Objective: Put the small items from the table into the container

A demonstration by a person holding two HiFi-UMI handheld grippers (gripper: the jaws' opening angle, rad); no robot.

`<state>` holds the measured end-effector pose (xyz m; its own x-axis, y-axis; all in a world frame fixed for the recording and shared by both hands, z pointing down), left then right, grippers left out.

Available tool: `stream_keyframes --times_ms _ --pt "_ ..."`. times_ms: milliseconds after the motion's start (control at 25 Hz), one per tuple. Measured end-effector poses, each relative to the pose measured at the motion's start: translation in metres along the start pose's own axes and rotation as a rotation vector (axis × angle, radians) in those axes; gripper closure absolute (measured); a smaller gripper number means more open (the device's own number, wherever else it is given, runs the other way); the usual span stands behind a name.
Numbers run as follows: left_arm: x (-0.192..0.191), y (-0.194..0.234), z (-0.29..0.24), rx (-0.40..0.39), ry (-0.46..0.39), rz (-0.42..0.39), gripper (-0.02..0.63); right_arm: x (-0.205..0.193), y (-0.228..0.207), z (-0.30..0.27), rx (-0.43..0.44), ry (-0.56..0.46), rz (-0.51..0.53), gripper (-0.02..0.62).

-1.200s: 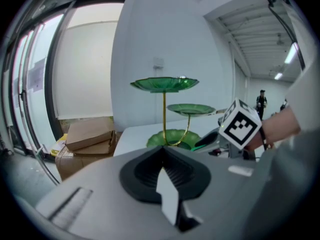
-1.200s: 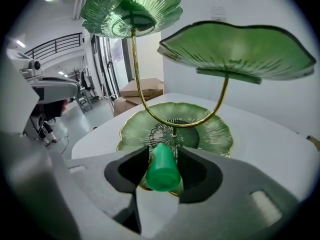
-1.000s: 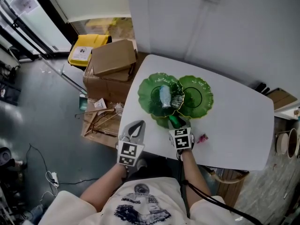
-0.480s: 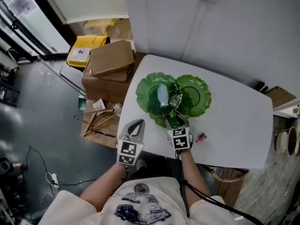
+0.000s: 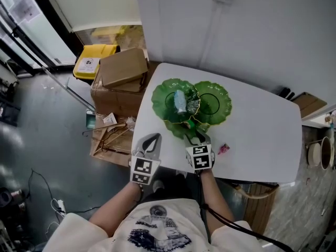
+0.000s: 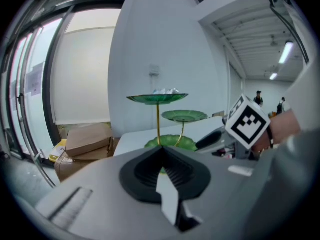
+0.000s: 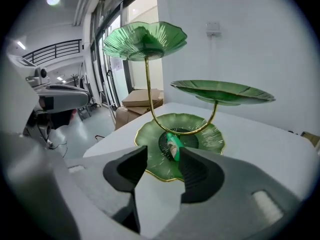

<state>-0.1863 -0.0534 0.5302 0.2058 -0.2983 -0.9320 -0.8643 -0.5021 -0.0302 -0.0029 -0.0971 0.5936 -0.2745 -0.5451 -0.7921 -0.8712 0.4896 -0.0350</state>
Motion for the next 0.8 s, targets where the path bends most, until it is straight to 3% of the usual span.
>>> stream_keyframes --times_ms 800 --pt "0.024 -0.013 0.074 -0.036 -0.117 -0.020 0.617 0.027 0.068 0.111 -0.061 -0.203 -0.042 0.428"
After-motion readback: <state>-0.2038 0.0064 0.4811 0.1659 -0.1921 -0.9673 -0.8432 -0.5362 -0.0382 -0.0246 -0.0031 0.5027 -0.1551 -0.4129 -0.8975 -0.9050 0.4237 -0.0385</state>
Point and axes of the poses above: the fingertips, and each gripper's own axes: z backward along the fingers, y to its left, x out of its top, the point moved 7 cm from there along z, backward along the fingers, and after that the axes turned 4 degrees about -y, right-handed, at the moved point
